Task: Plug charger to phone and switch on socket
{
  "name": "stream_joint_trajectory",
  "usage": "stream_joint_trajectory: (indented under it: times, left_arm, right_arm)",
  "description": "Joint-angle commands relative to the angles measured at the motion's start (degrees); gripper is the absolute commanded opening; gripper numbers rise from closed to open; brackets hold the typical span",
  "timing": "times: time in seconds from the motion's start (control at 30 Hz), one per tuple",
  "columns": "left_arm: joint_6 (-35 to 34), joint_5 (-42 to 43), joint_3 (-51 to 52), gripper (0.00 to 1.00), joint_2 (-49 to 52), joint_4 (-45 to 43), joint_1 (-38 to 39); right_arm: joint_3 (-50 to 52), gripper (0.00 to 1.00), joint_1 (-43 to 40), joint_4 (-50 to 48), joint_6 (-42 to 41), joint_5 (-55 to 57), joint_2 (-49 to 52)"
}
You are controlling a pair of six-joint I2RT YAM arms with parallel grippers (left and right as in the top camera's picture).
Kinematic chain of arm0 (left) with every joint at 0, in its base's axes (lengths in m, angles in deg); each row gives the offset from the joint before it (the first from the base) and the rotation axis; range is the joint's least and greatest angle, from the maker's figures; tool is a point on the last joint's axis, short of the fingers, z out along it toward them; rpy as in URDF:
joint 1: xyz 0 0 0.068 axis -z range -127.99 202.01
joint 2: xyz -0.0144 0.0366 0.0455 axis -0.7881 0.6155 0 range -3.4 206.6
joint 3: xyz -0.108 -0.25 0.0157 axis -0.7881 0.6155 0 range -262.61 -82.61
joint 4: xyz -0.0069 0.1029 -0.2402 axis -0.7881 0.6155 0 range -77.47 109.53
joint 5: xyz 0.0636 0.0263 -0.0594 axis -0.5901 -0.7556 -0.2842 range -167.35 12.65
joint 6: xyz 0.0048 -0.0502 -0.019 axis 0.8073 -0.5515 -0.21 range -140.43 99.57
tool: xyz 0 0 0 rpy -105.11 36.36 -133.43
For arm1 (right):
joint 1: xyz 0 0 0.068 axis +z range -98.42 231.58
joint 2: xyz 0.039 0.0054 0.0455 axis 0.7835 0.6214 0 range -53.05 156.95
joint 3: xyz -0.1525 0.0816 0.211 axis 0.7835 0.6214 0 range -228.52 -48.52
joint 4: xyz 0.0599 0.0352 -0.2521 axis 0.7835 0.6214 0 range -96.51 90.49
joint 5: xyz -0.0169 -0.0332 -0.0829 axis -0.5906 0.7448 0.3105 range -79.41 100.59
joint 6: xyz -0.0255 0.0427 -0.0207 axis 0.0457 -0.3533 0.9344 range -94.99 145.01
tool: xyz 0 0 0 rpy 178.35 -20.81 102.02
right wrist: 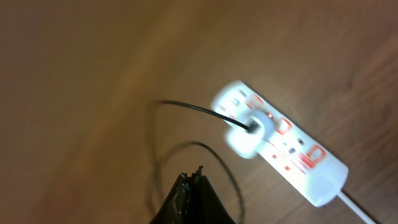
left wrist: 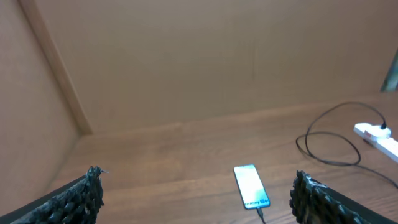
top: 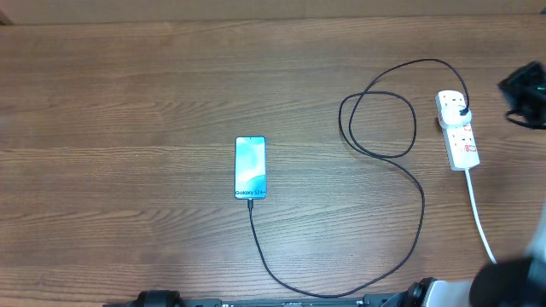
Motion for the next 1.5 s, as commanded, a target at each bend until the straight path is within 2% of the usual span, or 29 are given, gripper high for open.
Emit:
stream_joint_trajectory:
  times: [0.0, 0.23, 0.43, 0.53, 0.6, 0.7, 0.8, 0.93, 1.07, 1.27, 1.47]
  left_arm:
    - [0.9, -0.5, 0.1, 1.00, -5.1, 0.1, -0.7]
    - [0.9, -0.3, 0.0, 1.00, -15.6, 0.1, -2.3]
    - [0.9, -0.3, 0.0, 1.00, -23.7, 0.1, -2.3]
    - [0.9, -0.3, 0.0, 1.00, -27.4, 0.1, -2.3]
    - [0.9, -0.3, -0.4, 1.00, -28.7, 0.1, -2.3]
    - [0.9, -0.3, -2.7, 1.00, -28.5, 0.1, -2.5]
    - [0.9, -0.3, -2.7, 1.00, -28.6, 0.1, -2.6]
    - [0.9, -0.3, -2.7, 1.00, -28.6, 0.1, -2.6]
    - [0.9, -0.3, -2.7, 1.00, -28.6, 0.1, -2.6]
    - [0.9, -0.3, -2.7, 1.00, -28.6, 0.1, -2.6]
    - [0.9, -0.3, -2.7, 1.00, -28.6, -0.6, -2.6]
  right_arm:
    - [-1.1, 0.04, -3.3, -1.1, -1.9, -5.2, -10.3]
    - [-1.1, 0.04, -6.7, -11.7, -14.5, -10.2, -24.5]
    - [-1.1, 0.05, -6.6, -24.2, -22.9, -10.4, -30.7]
    - [-1.1, 0.09, -6.6, -25.2, -22.0, -12.4, -32.3]
    - [-1.1, 0.11, -6.6, -23.5, -18.6, -14.1, -33.0]
    - [-1.1, 0.11, -5.0, -22.0, -18.5, -13.9, -33.8]
    - [-1.0, 0.11, 0.3, -20.9, -19.3, -14.1, -34.2]
    - [-1.0, 0.18, 7.2, -20.8, -19.3, -14.0, -35.7]
    - [-1.0, 0.21, 10.8, -21.0, -17.1, -13.6, -39.9]
    - [-1.0, 0.22, 11.4, -19.9, -12.9, -10.6, -48.4]
    - [-1.0, 0.25, 11.4, -19.3, -12.8, -4.3, -56.4]
